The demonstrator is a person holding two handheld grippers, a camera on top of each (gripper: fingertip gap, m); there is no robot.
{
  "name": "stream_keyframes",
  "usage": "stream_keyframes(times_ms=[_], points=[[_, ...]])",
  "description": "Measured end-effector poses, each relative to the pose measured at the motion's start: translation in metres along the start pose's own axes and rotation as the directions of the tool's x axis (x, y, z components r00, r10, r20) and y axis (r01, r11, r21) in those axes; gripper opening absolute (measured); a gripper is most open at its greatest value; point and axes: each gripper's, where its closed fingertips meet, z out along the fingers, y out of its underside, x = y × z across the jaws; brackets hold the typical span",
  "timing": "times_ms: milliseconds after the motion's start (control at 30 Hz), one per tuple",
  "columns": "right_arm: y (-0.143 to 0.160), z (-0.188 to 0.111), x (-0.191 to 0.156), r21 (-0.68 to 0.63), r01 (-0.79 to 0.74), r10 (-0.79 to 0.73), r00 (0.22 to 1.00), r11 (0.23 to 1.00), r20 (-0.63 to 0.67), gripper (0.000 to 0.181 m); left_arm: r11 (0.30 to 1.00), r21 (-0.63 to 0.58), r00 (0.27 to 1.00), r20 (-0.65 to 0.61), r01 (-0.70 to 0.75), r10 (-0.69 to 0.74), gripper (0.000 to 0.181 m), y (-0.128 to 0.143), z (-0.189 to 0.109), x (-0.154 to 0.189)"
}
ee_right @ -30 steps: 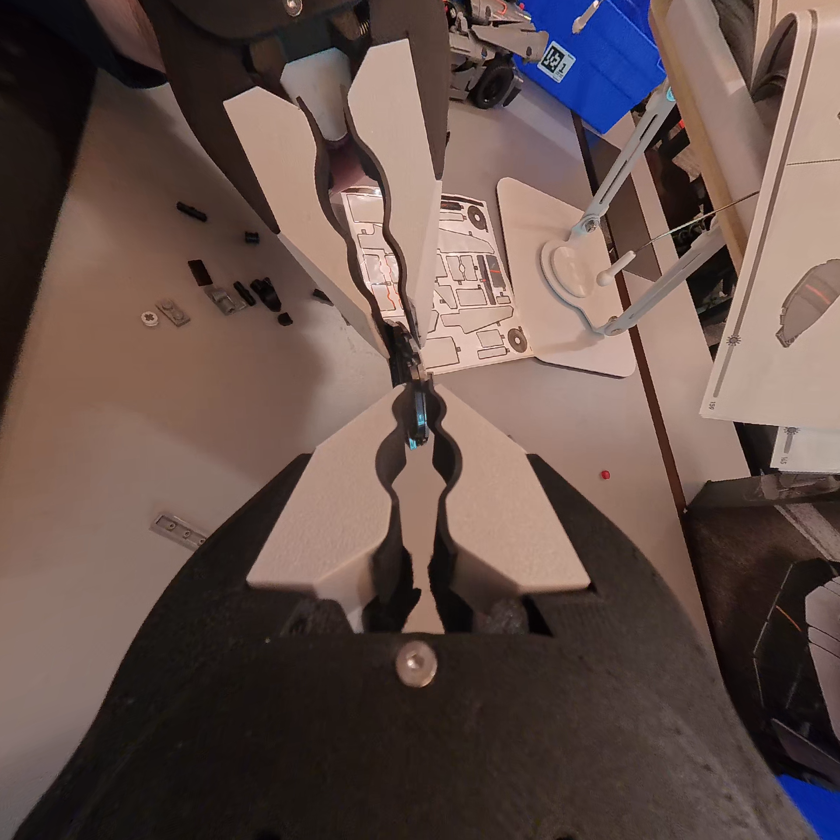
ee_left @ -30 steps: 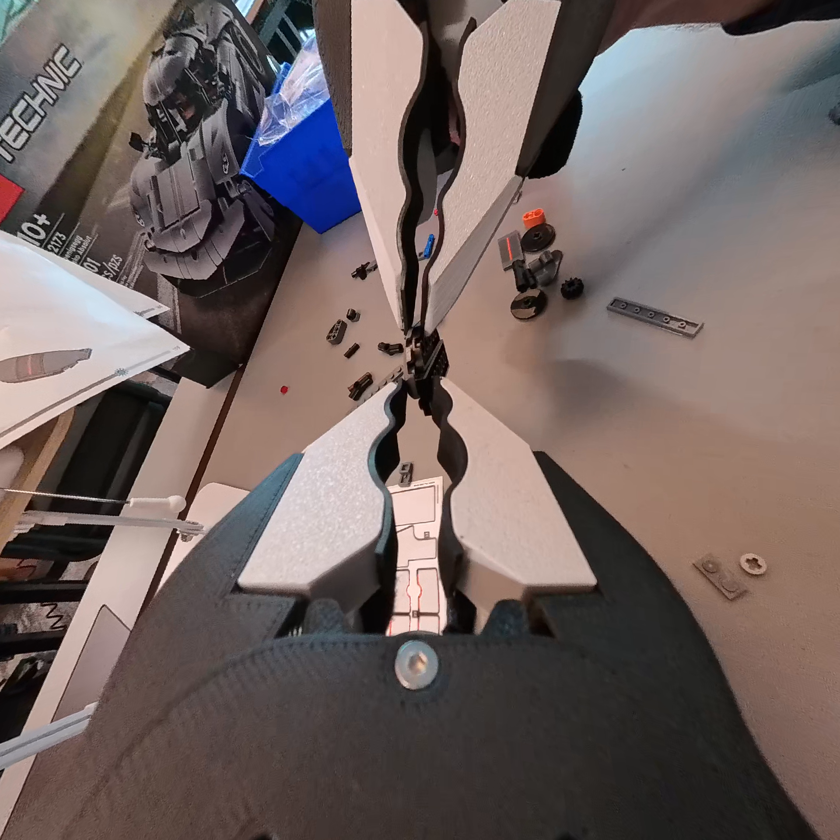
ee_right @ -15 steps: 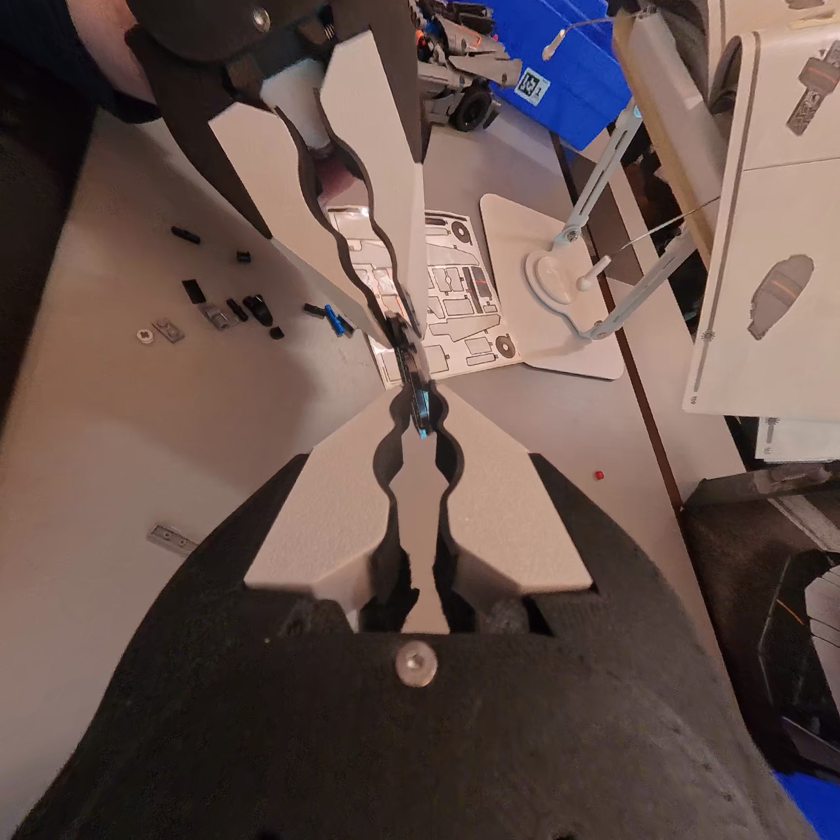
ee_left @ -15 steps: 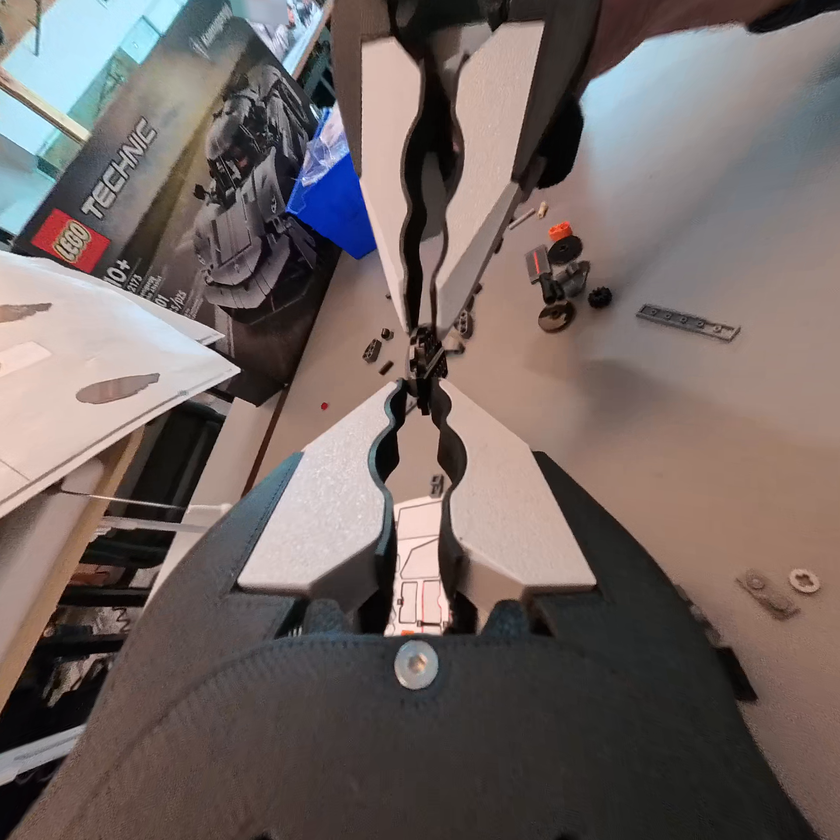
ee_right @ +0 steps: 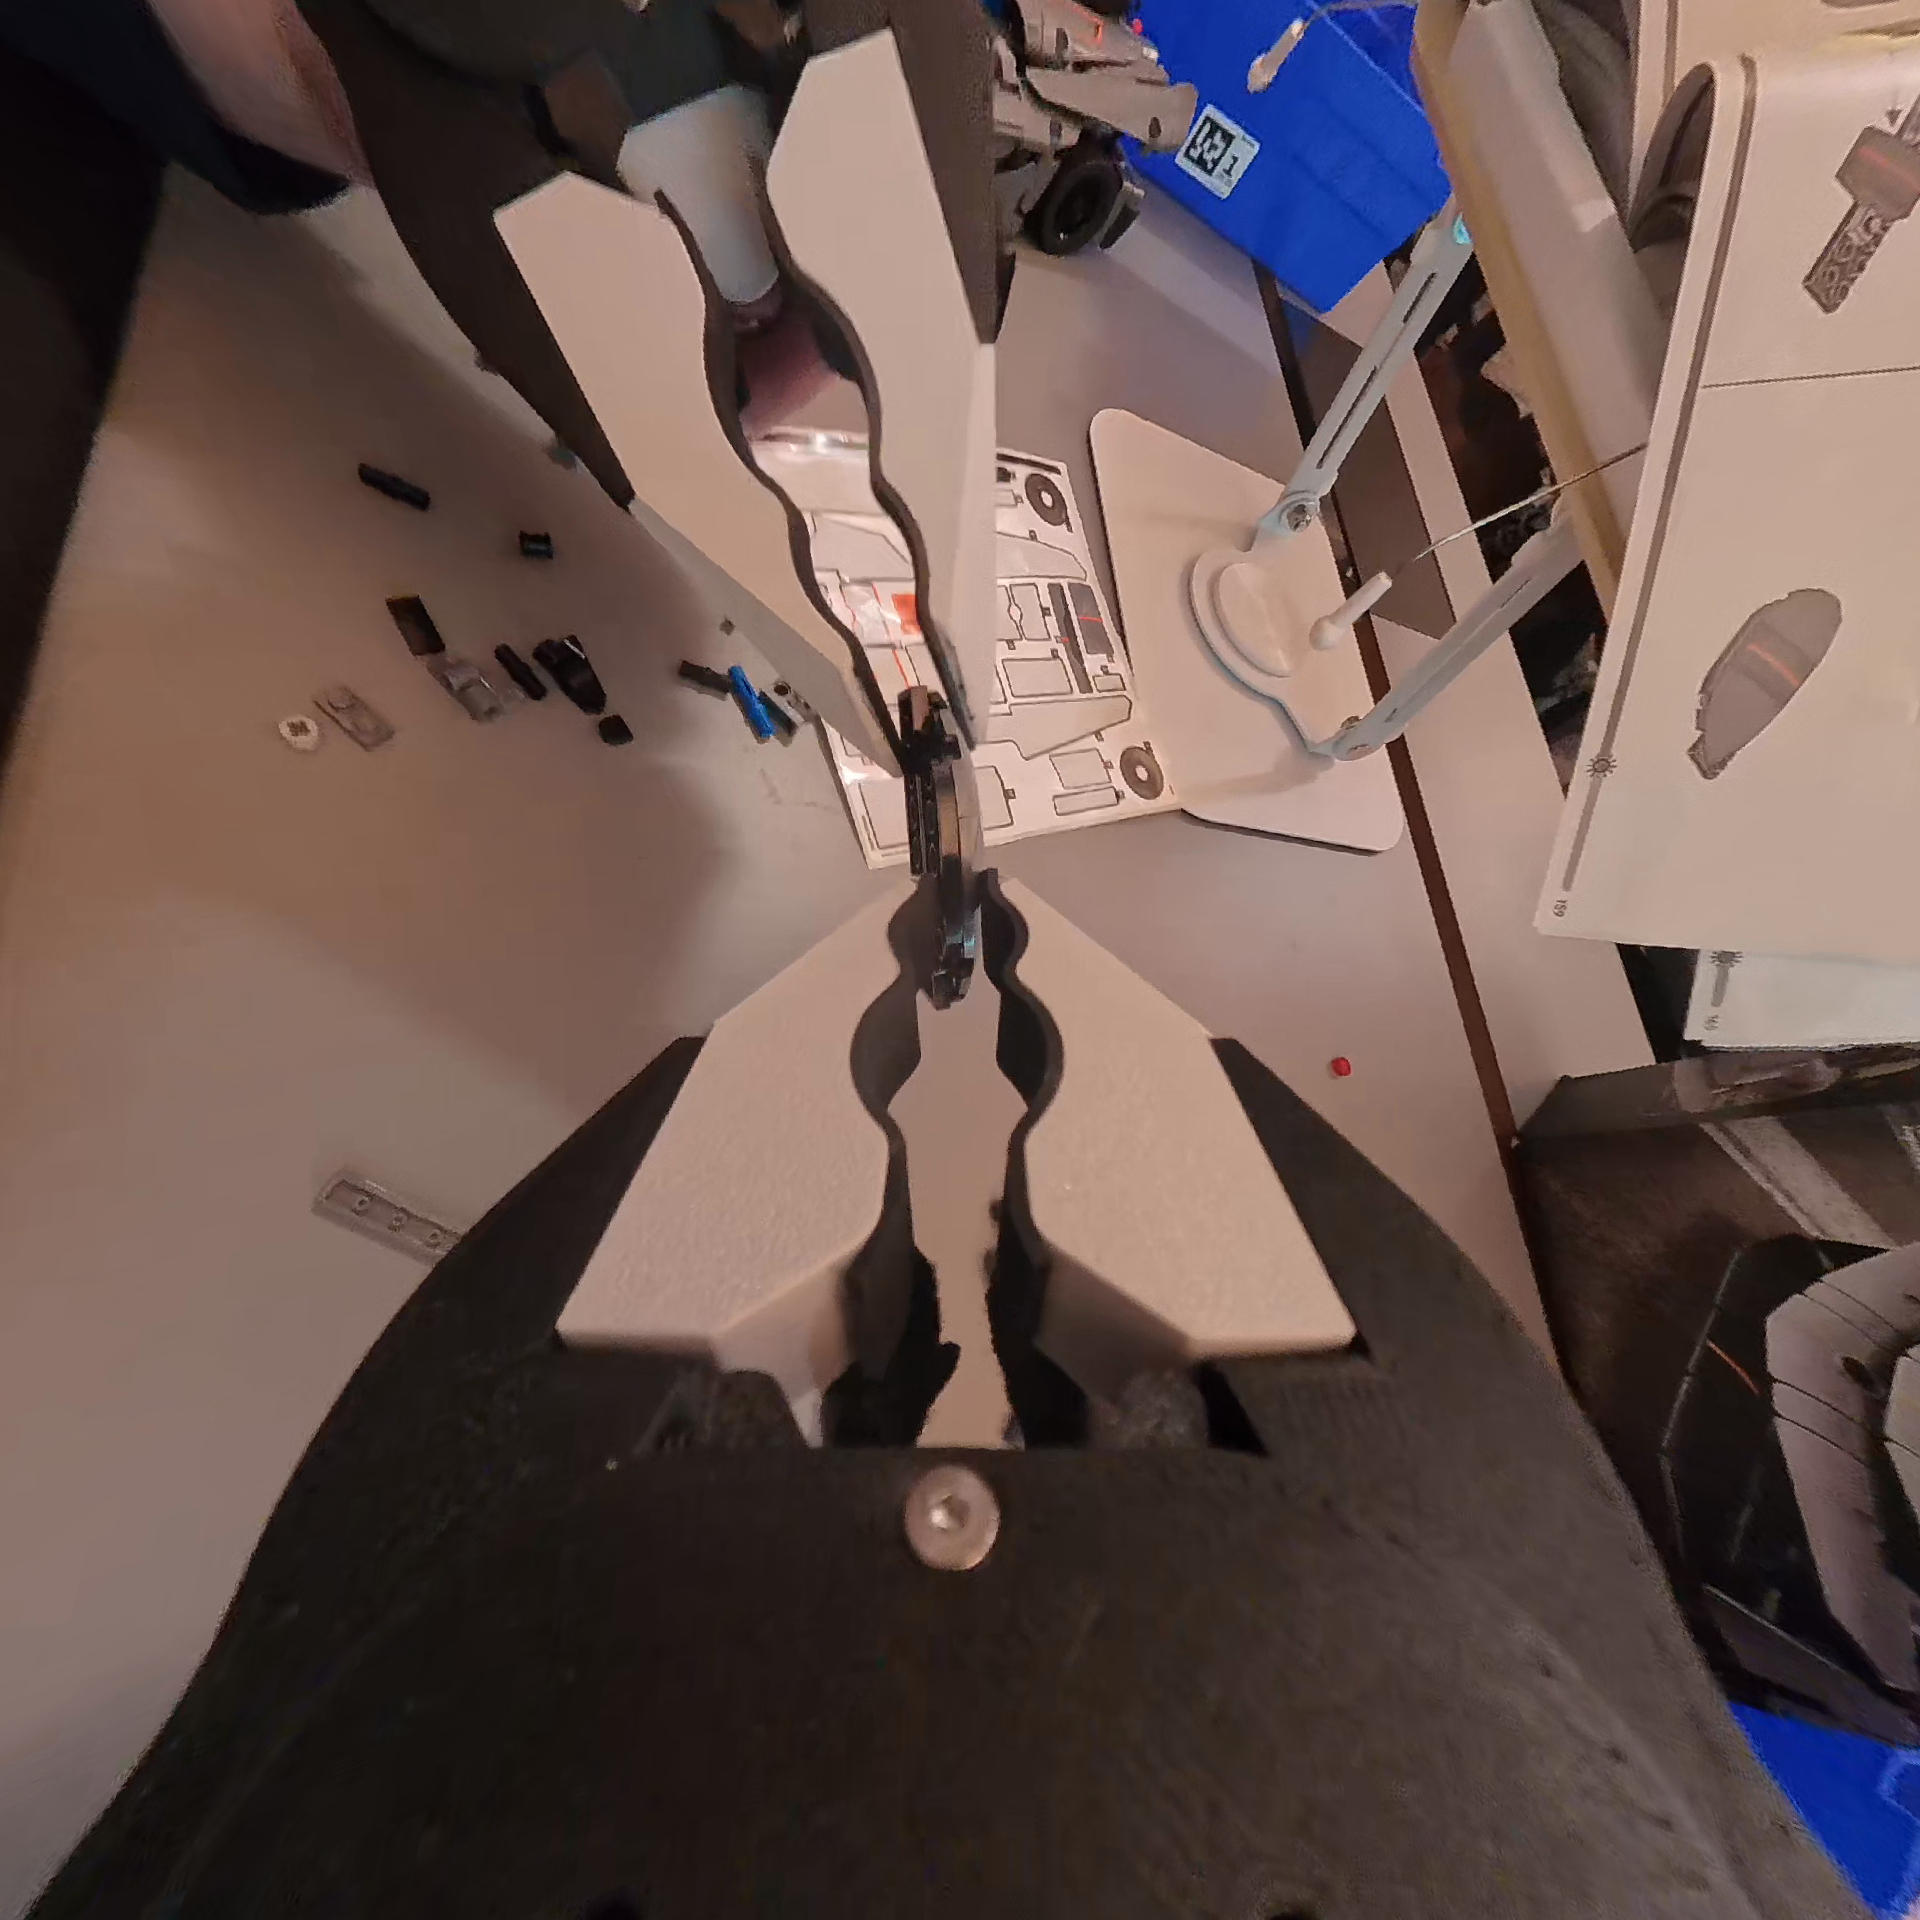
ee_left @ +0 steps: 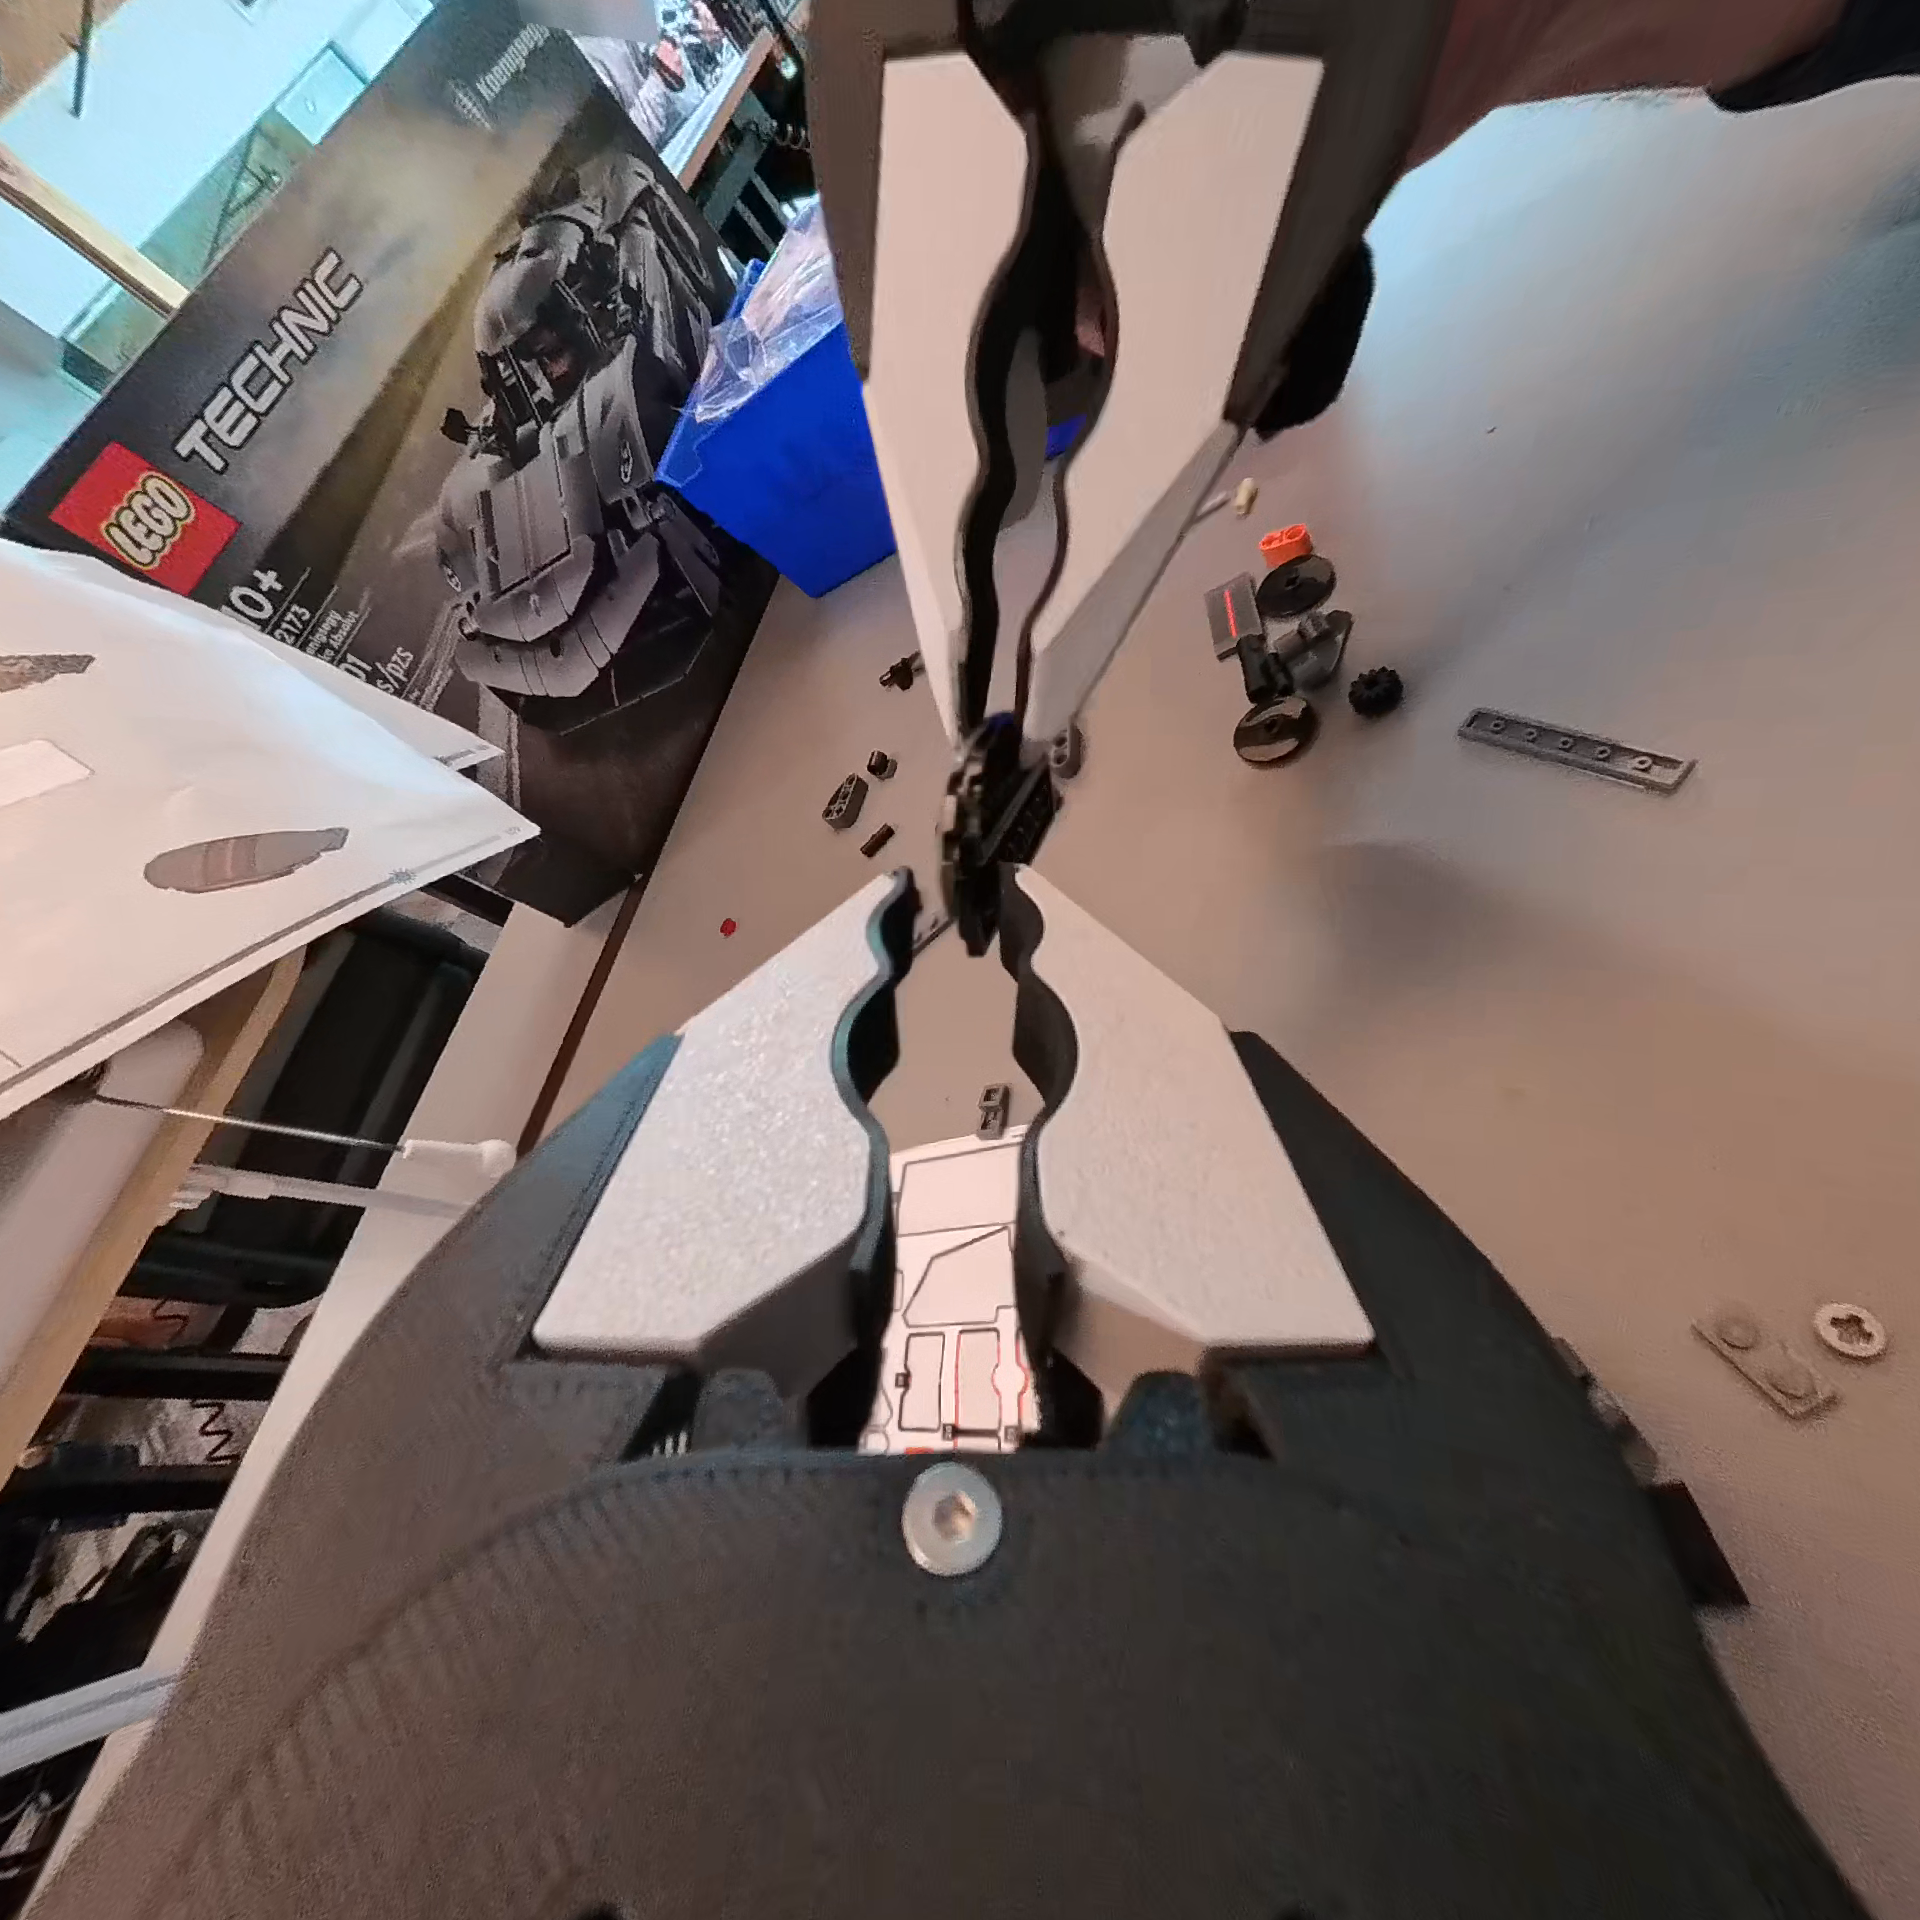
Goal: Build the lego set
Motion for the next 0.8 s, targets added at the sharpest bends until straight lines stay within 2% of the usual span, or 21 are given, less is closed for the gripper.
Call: stream_keyframes(times_ms=[133,167,200,267,367,533,633,800], points=[[0.003,0.007,-0.004,-0.050,0.046,-0.047,0.999,0.998,-0.011,0.006,1.000,-0.020,1.000,-0.009,-0.017,0.017,0.020,0.000,0.004,0.004],[0.003,0.008,-0.004,-0.057,0.058,-0.059,0.998,0.997,-0.015,0.006,0.999,-0.028,1.000,-0.015,-0.024,0.024,0.020,0.001,0.005,0.006],[0.002,0.009,-0.004,-0.060,0.065,-0.066,0.998,0.996,-0.019,0.006,0.999,-0.038,0.999,-0.014,-0.032,0.031,0.011,0.002,0.006,0.007],[-0.001,0.009,-0.004,-0.054,0.074,-0.075,0.997,0.996,-0.030,0.006,0.998,-0.044,0.999,-0.004,-0.040,0.040,0.010,0.004,0.006,0.006],[-0.005,0.006,-0.002,-0.027,0.068,-0.069,0.997,0.997,-0.040,0.006,0.999,-0.027,1.000,0.003,-0.022,0.022,0.010,0.002,0.004,0.003],[0.005,0.007,0.002,-0.055,0.042,-0.044,0.998,0.998,-0.041,0.013,1.000,0.018,1.000,-0.004,0.025,-0.025,0.009,-0.002,0.000,-0.001],[0.002,0.006,0.002,-0.038,0.027,-0.028,0.999,0.999,-0.035,0.009,0.997,0.055,0.998,-0.025,0.051,-0.050,0.009,-0.005,-0.003,0.000],[0.002,0.005,0.003,-0.051,0.036,-0.039,0.998,0.998,-0.046,0.008,0.998,0.010,0.998,-0.028,0.061,-0.061,0.010,0.003,0.001,-0.001]])
